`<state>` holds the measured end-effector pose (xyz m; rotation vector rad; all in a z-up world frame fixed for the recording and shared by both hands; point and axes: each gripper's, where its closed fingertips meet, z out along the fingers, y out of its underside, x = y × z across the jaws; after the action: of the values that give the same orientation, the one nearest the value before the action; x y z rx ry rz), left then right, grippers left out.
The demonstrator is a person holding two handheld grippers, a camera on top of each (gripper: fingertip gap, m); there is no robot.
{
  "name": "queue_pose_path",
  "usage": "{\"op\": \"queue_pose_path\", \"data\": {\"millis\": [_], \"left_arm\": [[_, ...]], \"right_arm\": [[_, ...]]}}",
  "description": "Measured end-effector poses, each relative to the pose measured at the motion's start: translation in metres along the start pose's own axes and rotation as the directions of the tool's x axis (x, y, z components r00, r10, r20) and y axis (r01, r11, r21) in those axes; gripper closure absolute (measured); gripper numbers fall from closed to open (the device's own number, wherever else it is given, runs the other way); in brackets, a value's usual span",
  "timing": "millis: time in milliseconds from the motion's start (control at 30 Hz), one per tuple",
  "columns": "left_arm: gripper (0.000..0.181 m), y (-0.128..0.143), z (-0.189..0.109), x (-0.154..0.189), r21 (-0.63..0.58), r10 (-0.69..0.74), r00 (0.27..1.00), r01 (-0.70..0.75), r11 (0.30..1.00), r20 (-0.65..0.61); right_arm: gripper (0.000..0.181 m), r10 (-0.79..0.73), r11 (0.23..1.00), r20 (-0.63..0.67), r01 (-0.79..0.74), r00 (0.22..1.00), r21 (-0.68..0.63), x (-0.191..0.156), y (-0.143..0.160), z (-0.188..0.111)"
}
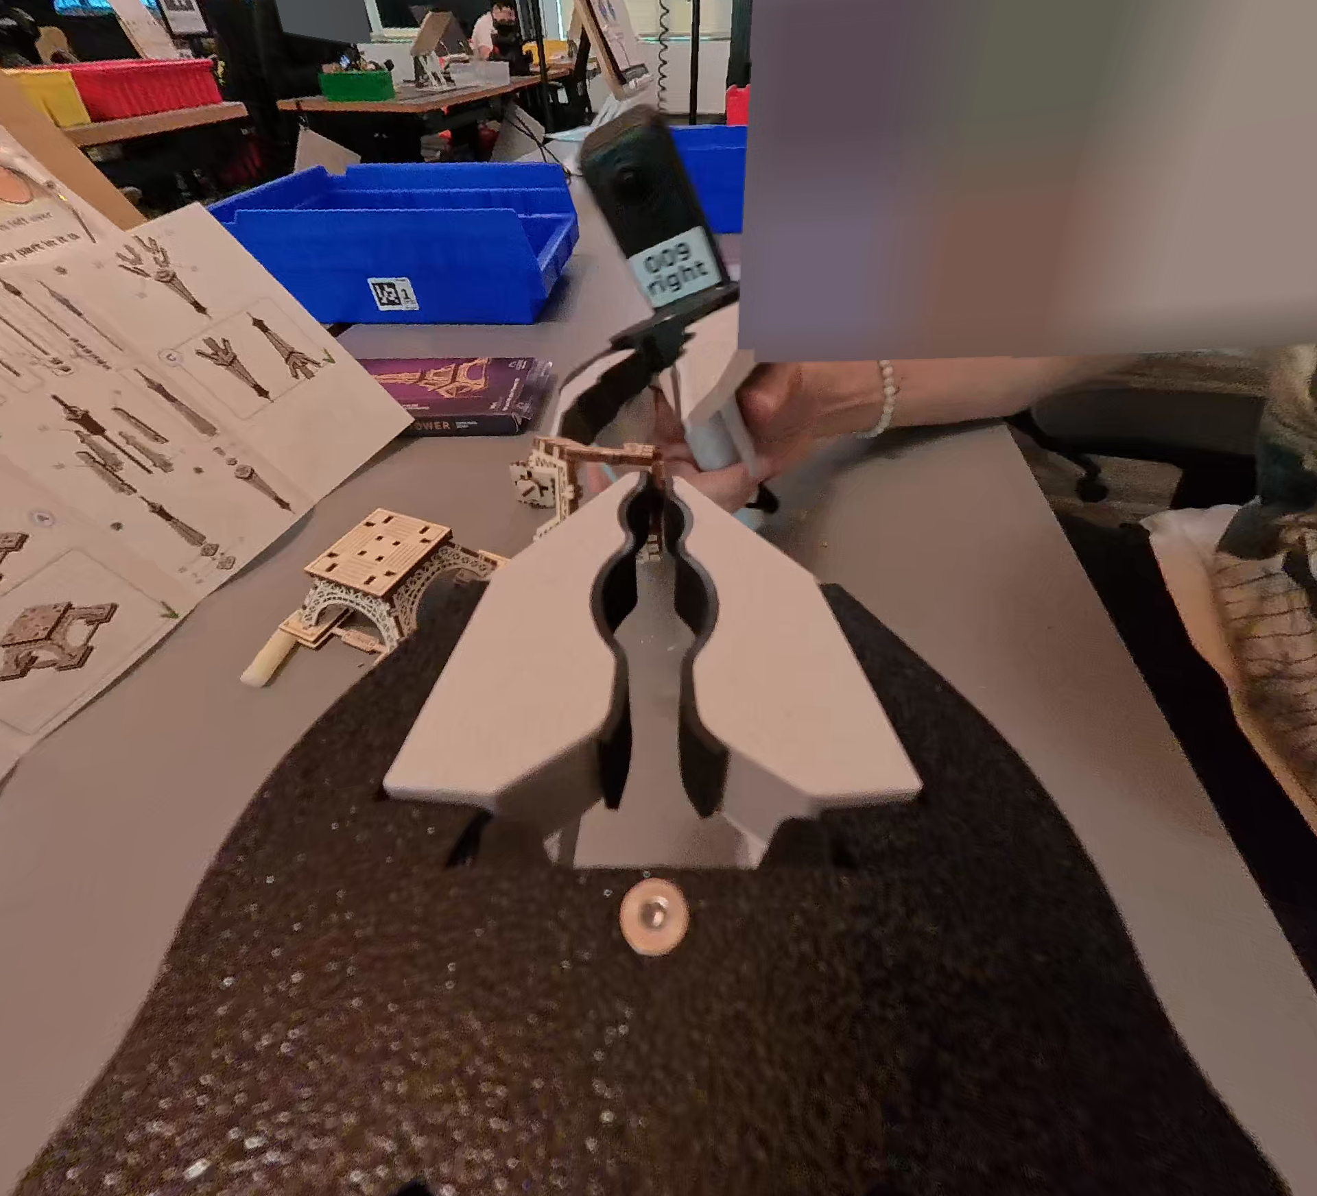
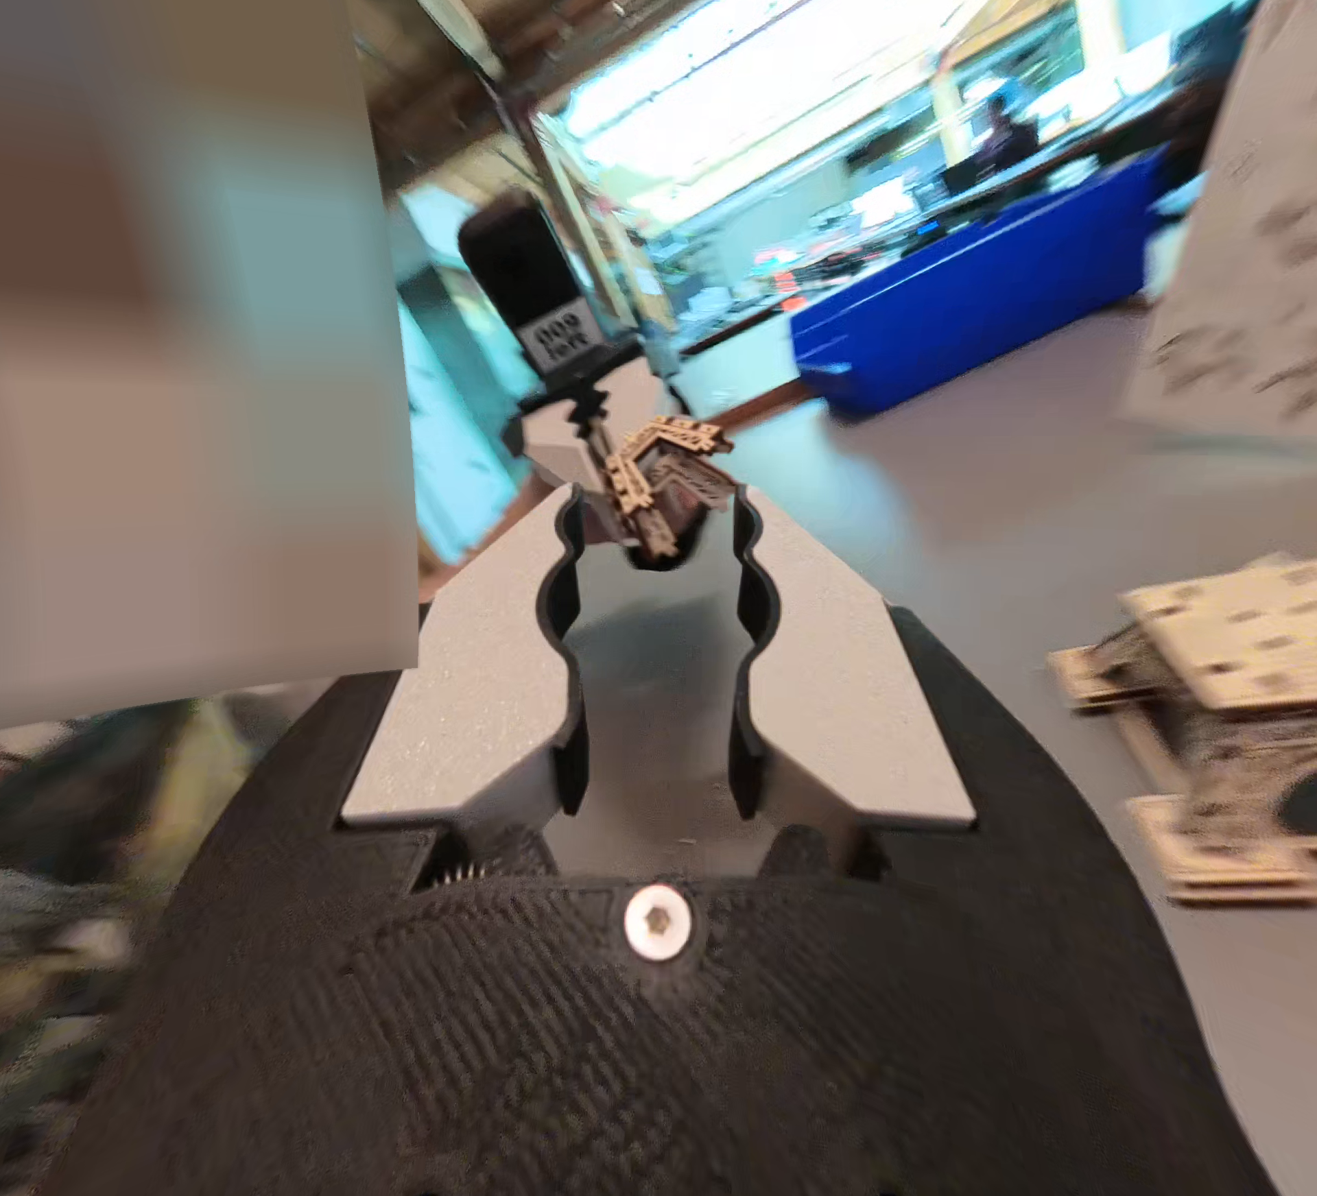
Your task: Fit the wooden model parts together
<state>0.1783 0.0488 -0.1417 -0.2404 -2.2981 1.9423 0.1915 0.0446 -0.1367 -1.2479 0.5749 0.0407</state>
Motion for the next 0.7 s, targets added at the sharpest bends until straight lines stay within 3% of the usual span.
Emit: {"op": "queue_pose_path", "data": {"millis": [100, 200, 567, 700], "left_arm": [[0.181, -0.003, 0.0, 0.0, 0.019, -0.039, 0.999, 0.039, 0.999, -0.005], [0.181, -0.005, 0.001, -0.001, 0.025, -0.054, 0.999, 0.054, 0.998, -0.004], [0.181, -0.013, 0.0, 0.004, 0.069, -0.037, 0.999, 0.039, 0.997, -0.024], [0.181, -0.016, -0.001, 0.006, 0.097, -0.047, 0.998, 0.051, 0.994, -0.047]], "right_arm": [[0.14, -0.32, 0.947, -0.123, 0.315, 0.939, -0.055, 0.002, -0.004, -0.003], [0.146, -0.405, 0.914, -0.121, 0.397, 0.906, -0.087, -0.005, -0.004, -0.001], [0.155, -0.14, 0.99, 0.065, 0.139, 0.988, 0.02, -0.024, -0.005, -0.001], [0.155, -0.12, 0.993, 0.102, 0.119, 0.988, 0.012, -0.028, -0.002, 0.001]]}}
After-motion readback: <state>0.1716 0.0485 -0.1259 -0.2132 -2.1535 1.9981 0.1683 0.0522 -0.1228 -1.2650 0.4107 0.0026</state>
